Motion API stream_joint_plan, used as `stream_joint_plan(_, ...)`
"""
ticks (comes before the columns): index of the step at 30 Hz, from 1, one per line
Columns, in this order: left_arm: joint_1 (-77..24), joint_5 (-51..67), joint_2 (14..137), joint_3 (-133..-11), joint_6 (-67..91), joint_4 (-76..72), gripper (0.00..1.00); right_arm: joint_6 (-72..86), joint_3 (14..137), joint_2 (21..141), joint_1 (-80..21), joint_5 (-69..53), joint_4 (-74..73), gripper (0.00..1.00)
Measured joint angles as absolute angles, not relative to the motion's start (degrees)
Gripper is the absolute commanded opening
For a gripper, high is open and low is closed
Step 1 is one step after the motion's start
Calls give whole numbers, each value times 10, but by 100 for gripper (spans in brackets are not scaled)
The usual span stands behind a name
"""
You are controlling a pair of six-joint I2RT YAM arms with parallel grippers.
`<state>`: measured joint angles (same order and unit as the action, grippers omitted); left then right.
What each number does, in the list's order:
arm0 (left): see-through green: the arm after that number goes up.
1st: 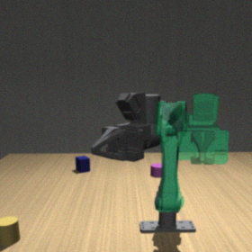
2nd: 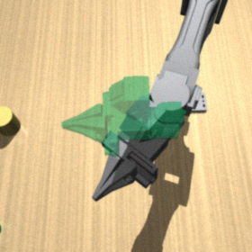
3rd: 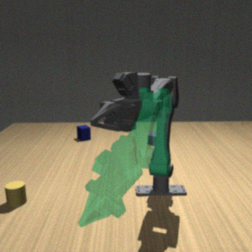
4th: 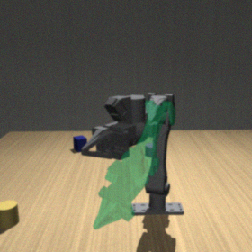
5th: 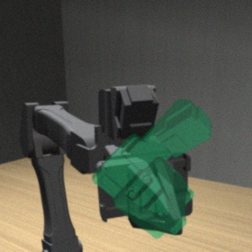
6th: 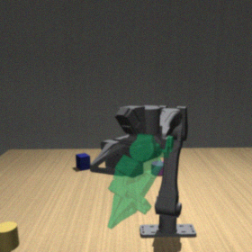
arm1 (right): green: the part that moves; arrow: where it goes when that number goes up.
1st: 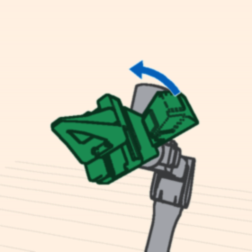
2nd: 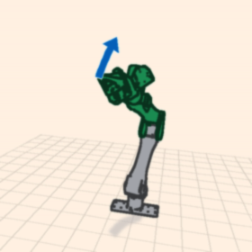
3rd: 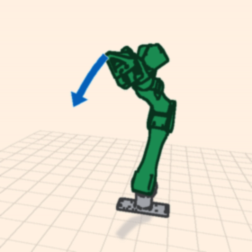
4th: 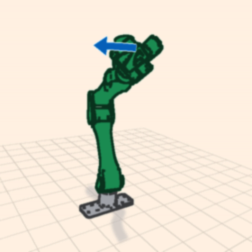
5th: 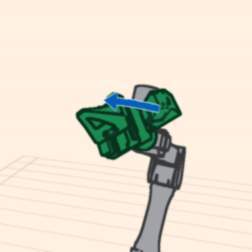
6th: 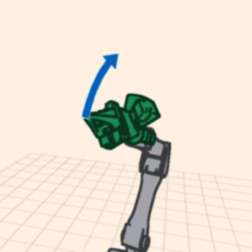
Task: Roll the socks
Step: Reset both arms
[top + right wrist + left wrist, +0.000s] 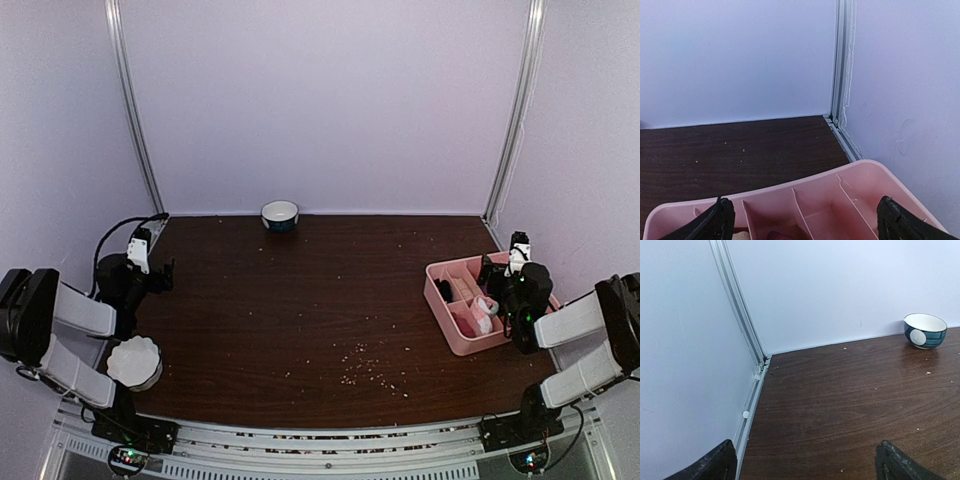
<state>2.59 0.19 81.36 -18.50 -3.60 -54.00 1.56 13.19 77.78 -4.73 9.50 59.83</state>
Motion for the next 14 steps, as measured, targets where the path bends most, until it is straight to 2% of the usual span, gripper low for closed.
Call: stream_joint_plan(14,26,-14,814,-185,-30,-540,98,11,139,778,-47,74,610,100)
